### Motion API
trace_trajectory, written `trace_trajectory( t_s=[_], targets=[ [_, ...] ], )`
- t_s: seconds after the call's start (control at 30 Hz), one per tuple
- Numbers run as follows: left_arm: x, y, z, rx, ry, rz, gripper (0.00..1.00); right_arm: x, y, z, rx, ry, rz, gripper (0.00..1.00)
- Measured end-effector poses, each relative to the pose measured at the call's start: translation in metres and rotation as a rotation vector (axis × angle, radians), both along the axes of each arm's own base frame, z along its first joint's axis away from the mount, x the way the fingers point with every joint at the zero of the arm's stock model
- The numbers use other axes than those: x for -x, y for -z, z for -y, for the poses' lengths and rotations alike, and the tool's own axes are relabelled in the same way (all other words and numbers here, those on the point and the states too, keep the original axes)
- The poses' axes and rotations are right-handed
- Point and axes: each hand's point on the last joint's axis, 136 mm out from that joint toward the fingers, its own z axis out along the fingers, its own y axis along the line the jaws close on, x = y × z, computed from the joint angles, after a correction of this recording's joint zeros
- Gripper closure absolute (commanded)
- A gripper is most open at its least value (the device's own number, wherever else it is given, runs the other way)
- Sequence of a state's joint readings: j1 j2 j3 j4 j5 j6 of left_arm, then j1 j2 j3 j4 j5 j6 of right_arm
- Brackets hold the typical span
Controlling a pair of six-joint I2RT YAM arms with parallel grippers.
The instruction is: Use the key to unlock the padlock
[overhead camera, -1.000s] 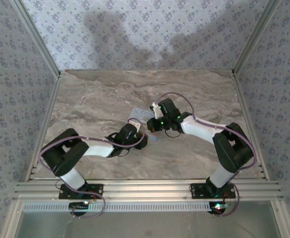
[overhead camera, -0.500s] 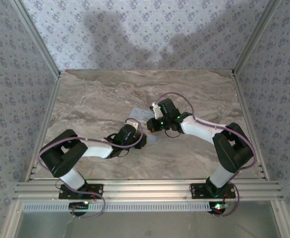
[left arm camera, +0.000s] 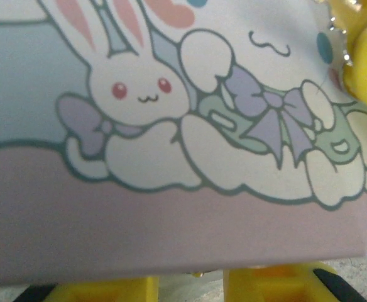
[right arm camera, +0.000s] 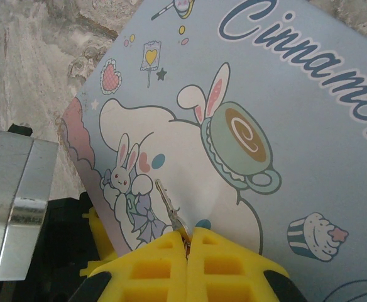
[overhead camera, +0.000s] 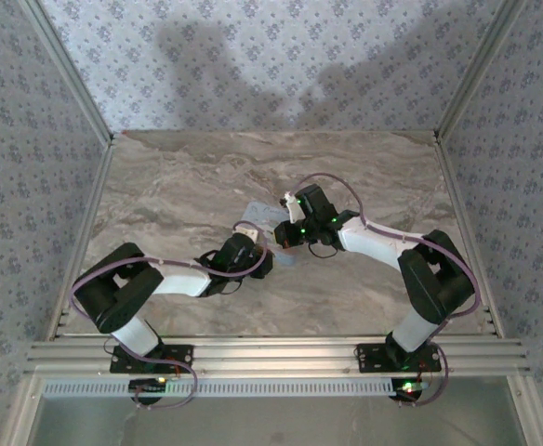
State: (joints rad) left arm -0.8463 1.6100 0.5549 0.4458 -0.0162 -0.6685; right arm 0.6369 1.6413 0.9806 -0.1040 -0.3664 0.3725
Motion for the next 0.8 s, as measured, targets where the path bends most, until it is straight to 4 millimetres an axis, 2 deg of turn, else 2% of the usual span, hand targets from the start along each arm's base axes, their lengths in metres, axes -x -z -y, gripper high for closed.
trace_trajectory(
  t_s=[0.27, 0.53, 0.6, 0.67, 0.8],
  targets=[
    [-0.001, -0.004, -0.002, 0.02, -0.023, -0.017, 0.78, 0.004, -0.007, 0.004, 0.017, -0.018, 0.024, 1.0],
    [0.001, -0.008, -0.003, 0.061, -0.048, -0.08, 0.82, 0.013, -0.061, 0.018, -0.032, -0.037, 0.204, 1.0],
    [0.001, -0.011, -0.002, 0.077, -0.054, -0.1, 0.82, 0.019, -0.066, 0.024, -0.043, -0.04, 0.236, 1.0],
    [0.0, -0.016, 0.001, 0.096, -0.055, -0.118, 0.83, 0.028, -0.066, 0.031, -0.047, -0.042, 0.258, 1.0],
    [-0.004, -0.029, 0.007, 0.137, -0.06, -0.152, 0.85, 0.046, -0.051, 0.042, -0.041, -0.048, 0.27, 1.0]
  ],
)
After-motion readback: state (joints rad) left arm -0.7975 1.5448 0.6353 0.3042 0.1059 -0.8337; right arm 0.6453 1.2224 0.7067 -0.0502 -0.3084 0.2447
